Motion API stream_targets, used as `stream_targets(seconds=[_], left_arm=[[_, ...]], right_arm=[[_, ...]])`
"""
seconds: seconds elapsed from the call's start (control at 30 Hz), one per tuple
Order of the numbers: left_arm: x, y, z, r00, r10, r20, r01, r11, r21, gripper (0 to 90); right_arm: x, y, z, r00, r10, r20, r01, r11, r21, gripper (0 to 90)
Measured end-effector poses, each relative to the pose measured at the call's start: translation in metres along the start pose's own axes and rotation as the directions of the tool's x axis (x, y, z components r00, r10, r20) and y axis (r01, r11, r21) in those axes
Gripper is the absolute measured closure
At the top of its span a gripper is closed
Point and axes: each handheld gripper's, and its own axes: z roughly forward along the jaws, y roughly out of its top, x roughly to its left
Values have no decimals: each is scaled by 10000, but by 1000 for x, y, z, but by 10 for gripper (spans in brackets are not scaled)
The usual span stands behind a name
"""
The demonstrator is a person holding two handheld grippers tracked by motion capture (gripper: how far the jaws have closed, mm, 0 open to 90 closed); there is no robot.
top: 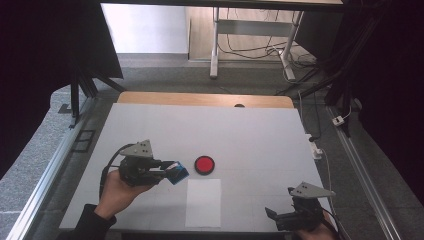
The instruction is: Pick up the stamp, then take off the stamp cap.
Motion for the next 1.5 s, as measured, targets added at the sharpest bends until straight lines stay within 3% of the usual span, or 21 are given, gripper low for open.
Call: stream_targets(seconds=[0.47, 0.77, 1.07, 1.33, 1.5], left_arm=[[-10, 3, 8, 9980, 301, 549, -292, 9994, -169, 702], [-12, 4, 11, 9971, 379, 667, -370, 9992, -139, 702], [-12, 4, 12, 9965, 409, 724, -397, 9991, -172, 702], [-12, 4, 14, 9961, 418, 775, -408, 9991, -139, 702], [-10, 3, 15, 9959, 414, 809, -407, 9991, -104, 702]], right_arm=[[0, 0, 0, 10000, -52, -9, 52, 10000, 25, 0], [3, 1, 0, 9995, -297, -61, 297, 9996, -6, 0], [3, 2, -1, 9994, -247, -261, 242, 9995, -223, 0], [12, 11, 2, 9954, -748, -604, 717, 9961, -509, 0], [17, 18, 9, 9862, -1211, -1127, 1140, 9912, -679, 0]])
